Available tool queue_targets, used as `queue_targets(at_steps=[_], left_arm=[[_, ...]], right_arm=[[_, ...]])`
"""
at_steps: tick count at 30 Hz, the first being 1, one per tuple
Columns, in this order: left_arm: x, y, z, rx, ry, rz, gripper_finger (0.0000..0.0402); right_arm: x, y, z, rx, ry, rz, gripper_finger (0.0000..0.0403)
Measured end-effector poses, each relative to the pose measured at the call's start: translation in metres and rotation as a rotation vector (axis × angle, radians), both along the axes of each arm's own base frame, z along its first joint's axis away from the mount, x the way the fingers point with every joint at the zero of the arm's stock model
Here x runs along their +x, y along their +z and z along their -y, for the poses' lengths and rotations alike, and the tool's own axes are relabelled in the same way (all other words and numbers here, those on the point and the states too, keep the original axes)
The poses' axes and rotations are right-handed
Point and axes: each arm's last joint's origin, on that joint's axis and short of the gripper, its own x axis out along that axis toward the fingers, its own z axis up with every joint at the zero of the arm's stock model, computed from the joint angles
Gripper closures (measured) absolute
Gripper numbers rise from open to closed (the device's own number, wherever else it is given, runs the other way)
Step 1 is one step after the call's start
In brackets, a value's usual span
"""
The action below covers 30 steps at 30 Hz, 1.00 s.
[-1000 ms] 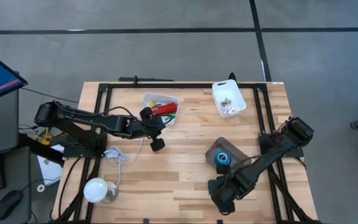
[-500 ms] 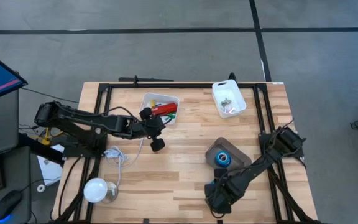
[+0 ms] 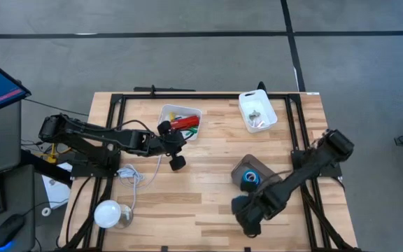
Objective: Pick and place Stapler, Stapler remover, tape
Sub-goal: Put the light blue tape into the black bin, then return to Home Position
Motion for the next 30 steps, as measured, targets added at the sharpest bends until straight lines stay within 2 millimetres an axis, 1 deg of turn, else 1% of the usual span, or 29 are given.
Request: queue_targets(at_steps=[3,5,8,11,15,18,21,23,27,30], left_arm=[[0.000,0.000,0.000,0.000,0.000,0.000,0.0399],[0.000,0.000,0.000,0.000,0.000,0.000,0.0399],[0.000,0.000,0.000,0.000,0.000,0.000,0.0399],[0.000,0.000,0.000,0.000,0.000,0.000,0.0399],[0.000,0.000,0.000,0.000,0.000,0.001,0.0399],[0.000,0.000,0.000,0.000,0.000,0.001,0.0399],[0.000,0.000,0.000,0.000,0.000,0.000,0.0399],[0.000,0.000,0.000,0.000,0.000,0.001,0.0399],[0.000,0.000,0.000,0.000,0.000,0.000,0.0399],[0.000,0.000,0.000,0.000,0.000,0.000,0.0399]], right_arm=[[-0.006,0.028,0.013,-0.007,-0.028,0.067,0.0376],[-0.013,0.039,0.023,-0.044,-0.053,0.069,0.0376],[-0.024,0.050,0.039,-0.084,-0.129,0.026,0.0376],[-0.032,0.052,0.050,-0.116,-0.197,-0.065,0.0376],[-0.032,0.042,0.052,-0.100,-0.212,-0.187,0.0376],[-0.033,0.025,0.051,-0.074,-0.208,-0.269,0.0376],[-0.035,0.008,0.051,-0.097,-0.208,-0.325,0.0373],[-0.036,0.001,0.051,-0.112,-0.218,-0.342,0.0358],[-0.036,-0.013,0.052,-0.144,-0.223,-0.377,0.0313],[-0.035,-0.017,0.051,-0.152,-0.203,-0.379,0.0283]])
